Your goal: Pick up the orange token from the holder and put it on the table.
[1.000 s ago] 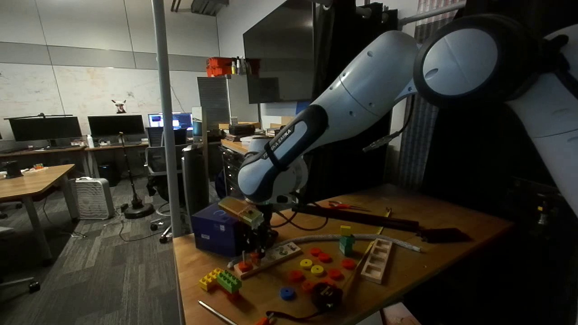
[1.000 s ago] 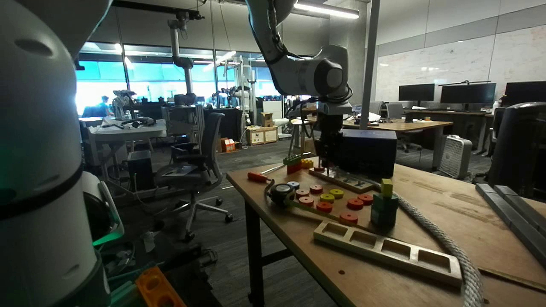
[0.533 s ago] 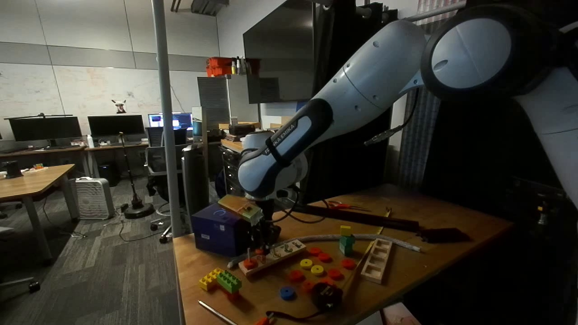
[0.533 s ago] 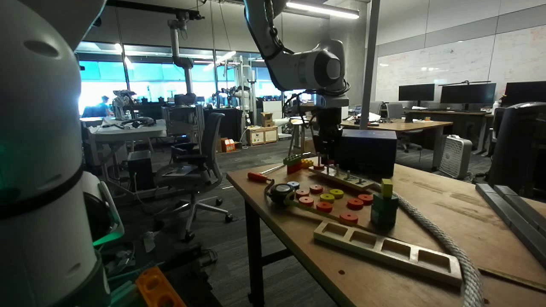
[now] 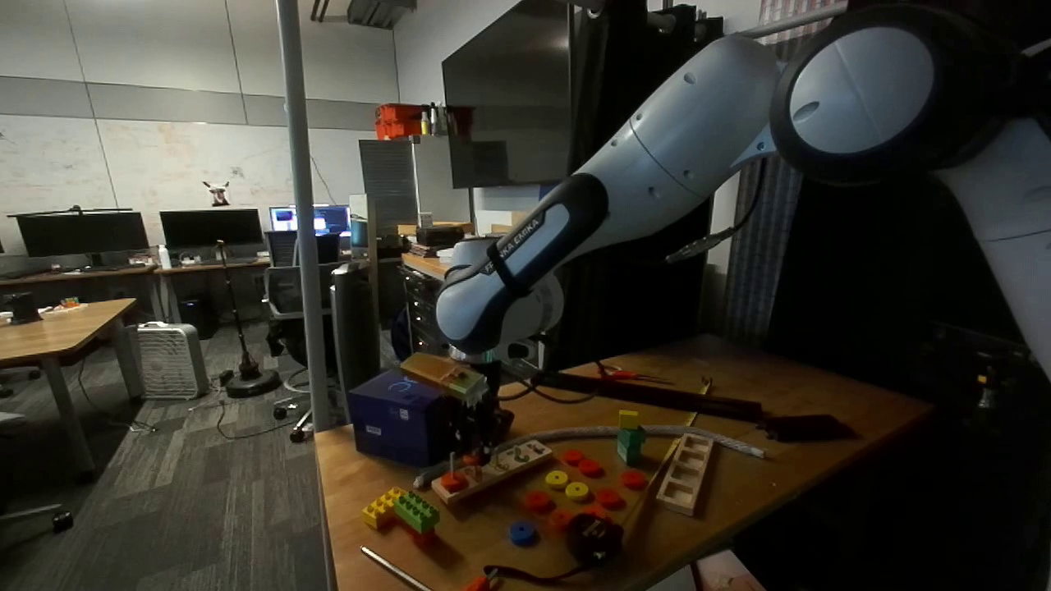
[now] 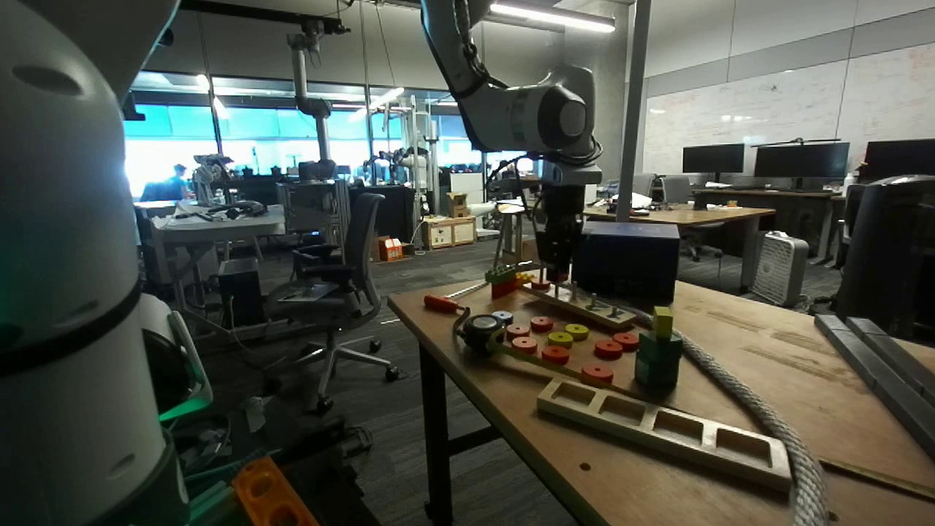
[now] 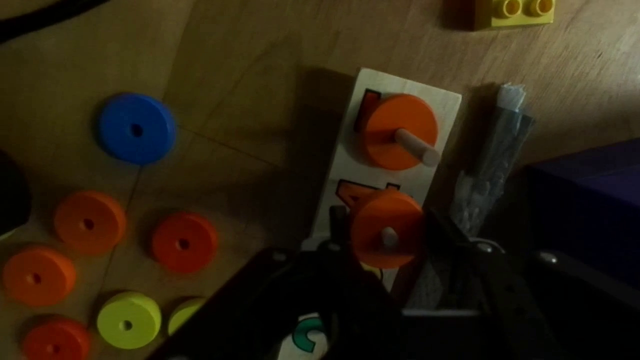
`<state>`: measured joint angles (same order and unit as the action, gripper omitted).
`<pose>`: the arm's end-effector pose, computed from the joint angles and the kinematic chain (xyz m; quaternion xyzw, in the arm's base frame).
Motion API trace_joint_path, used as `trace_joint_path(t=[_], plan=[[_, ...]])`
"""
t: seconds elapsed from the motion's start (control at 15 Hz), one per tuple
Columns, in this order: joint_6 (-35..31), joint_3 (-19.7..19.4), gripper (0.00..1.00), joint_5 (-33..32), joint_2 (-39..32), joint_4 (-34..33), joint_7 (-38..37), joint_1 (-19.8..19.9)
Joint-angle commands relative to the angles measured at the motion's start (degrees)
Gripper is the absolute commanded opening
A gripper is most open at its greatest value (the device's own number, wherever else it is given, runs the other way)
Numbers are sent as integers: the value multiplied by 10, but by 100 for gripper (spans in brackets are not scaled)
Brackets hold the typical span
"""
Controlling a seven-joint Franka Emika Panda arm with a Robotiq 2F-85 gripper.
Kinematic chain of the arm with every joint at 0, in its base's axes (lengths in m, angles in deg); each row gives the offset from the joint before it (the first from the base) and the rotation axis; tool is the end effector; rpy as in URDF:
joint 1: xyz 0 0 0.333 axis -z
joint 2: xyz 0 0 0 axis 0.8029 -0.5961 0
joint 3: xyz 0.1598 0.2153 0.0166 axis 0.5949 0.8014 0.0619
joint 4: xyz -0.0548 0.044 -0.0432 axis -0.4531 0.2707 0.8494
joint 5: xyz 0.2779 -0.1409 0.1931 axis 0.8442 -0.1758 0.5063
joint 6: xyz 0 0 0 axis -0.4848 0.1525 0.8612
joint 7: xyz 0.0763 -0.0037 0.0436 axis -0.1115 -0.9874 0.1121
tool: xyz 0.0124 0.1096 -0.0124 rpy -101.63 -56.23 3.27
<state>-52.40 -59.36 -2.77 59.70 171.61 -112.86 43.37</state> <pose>0.6029 0.0973 0.2550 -0.7667 0.6410 -0.0012 0.0356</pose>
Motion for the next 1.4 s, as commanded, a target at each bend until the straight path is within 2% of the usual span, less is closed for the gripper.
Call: trace_joint_path(t=[0.0,0.2,0.4,1.13,1.33], plan=[[-26,23,23,58,5,19,82,40],[-25,26,24,93,0,22,135,56],[-19,21,24,105,3,23,156,55],[-31,8,24,55,30,40,130,1],[-43,-2,24,22,43,53,111,-13]])
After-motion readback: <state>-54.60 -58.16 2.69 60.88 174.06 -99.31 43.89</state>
